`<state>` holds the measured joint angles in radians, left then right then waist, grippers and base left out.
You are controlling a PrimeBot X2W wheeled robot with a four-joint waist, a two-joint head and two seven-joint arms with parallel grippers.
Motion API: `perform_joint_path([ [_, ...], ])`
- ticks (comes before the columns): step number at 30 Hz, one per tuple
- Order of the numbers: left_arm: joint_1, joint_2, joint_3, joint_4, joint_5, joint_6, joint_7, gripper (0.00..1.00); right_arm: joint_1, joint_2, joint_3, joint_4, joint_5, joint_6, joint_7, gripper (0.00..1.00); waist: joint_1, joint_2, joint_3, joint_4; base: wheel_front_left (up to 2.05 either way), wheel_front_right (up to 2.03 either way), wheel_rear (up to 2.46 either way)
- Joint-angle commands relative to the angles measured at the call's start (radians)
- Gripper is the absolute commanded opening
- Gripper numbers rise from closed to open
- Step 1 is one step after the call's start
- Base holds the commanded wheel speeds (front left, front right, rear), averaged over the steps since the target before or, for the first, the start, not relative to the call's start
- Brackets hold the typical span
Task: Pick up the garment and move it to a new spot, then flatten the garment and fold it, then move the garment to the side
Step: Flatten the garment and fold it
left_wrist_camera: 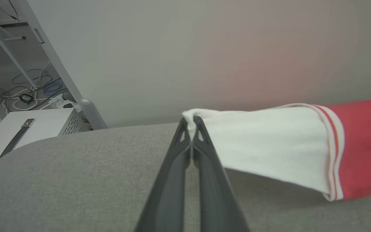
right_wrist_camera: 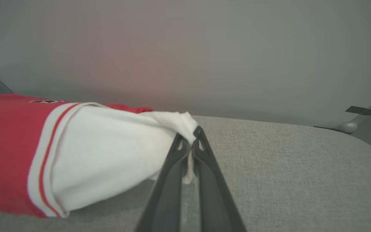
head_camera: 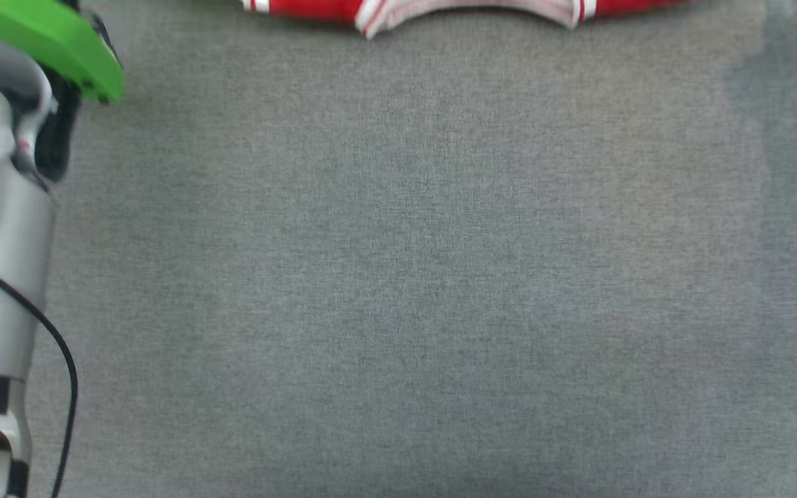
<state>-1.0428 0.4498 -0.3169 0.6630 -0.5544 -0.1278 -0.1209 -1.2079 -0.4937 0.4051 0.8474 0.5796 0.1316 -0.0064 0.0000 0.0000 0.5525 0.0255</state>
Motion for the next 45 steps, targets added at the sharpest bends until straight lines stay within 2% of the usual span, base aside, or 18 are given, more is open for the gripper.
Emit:
perform_joint_path([
  [1,0.047,0.002,0.000,0.010,-0.018,-0.003,0.009,0.00,0.040,-0.016,0.012,0.007,0.019,-0.001,0.018,0.00,0.0000,0.0000,-0.102,0.006,0.00,0.00,0.00],
  [10,0.258,0.038,-0.029,0.007,-0.084,-0.003,0.113,0.00,0.241,-0.072,0.081,-0.018,0.098,-0.001,0.126,0.00,0.0000,0.0000,-0.234,0.011,0.00,0.00,0.00],
  [22,0.569,0.118,-0.078,-0.164,-0.204,0.011,0.329,0.00,0.503,-0.140,0.110,-0.106,0.226,-0.001,0.256,0.00,0.0000,0.0000,-0.393,-0.008,0.00,0.00,0.00],
  [24,0.674,0.144,-0.072,-0.259,-0.239,0.037,0.371,0.00,0.600,-0.163,0.097,-0.151,0.266,-0.001,0.291,0.00,0.0000,0.0000,-0.431,-0.013,0.00,0.00,0.00],
  [36,0.981,0.206,-0.063,-0.554,-0.347,0.144,0.507,0.00,0.920,-0.223,-0.008,-0.336,0.330,-0.001,0.437,0.00,0.0000,0.0000,-0.520,-0.026,0.00,0.00,0.00],
  [41,1.096,0.222,-0.055,-0.676,-0.416,0.183,0.566,0.00,1.029,-0.225,-0.085,-0.415,0.323,-0.001,0.496,0.00,0.0000,0.0000,-0.538,-0.034,0.00,0.00,0.00],
  [45,1.162,0.236,-0.039,-0.764,-0.440,0.214,0.570,0.00,1.101,-0.203,-0.154,-0.473,0.293,-0.001,0.532,0.00,0.0000,0.0000,-0.538,-0.038,0.00,0.00,0.00],
])
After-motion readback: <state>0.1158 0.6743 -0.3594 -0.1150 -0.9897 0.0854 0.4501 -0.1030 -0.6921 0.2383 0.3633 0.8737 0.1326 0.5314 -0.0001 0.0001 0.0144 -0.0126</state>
